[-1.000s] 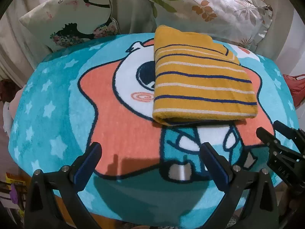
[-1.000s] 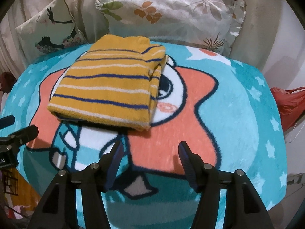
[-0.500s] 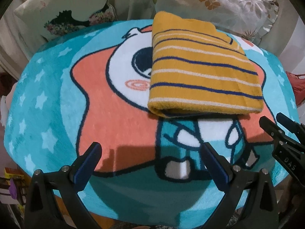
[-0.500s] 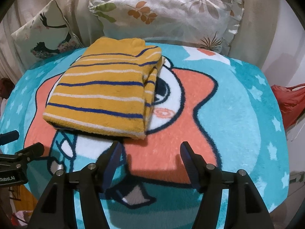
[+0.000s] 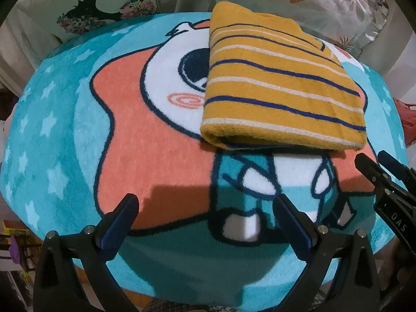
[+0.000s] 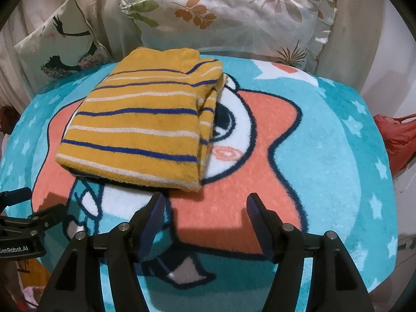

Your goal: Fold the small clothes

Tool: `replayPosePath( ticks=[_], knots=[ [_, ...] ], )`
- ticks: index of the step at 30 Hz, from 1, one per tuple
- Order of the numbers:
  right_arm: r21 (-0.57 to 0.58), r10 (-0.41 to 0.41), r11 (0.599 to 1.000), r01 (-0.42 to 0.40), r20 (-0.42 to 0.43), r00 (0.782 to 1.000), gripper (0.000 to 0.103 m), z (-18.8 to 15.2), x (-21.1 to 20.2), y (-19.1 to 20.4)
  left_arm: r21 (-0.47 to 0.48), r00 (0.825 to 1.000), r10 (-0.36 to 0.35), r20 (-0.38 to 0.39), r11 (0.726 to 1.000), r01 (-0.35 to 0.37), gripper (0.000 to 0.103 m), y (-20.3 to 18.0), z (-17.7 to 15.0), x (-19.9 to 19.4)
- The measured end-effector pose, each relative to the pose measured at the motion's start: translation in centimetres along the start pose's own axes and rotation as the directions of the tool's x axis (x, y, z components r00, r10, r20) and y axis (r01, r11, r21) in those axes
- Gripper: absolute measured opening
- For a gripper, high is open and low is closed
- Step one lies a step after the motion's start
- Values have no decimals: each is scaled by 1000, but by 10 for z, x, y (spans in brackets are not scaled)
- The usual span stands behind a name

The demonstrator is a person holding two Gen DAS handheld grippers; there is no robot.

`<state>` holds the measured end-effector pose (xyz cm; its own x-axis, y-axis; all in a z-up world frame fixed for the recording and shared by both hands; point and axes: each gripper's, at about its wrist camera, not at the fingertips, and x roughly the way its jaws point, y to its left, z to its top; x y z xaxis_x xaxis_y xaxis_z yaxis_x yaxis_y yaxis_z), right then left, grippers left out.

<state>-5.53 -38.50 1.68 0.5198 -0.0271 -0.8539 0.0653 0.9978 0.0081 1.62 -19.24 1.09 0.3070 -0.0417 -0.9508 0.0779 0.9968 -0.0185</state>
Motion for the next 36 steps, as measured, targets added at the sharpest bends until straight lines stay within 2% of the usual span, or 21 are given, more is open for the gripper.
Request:
replayPosePath(
  ticks=[36],
  knots=[
    [-17, 5, 1000, -4, 15, 1000, 73, -2, 0, -4, -19, 999, -16, -35, 1000, 15, 102, -5, -3, 9]
  ],
)
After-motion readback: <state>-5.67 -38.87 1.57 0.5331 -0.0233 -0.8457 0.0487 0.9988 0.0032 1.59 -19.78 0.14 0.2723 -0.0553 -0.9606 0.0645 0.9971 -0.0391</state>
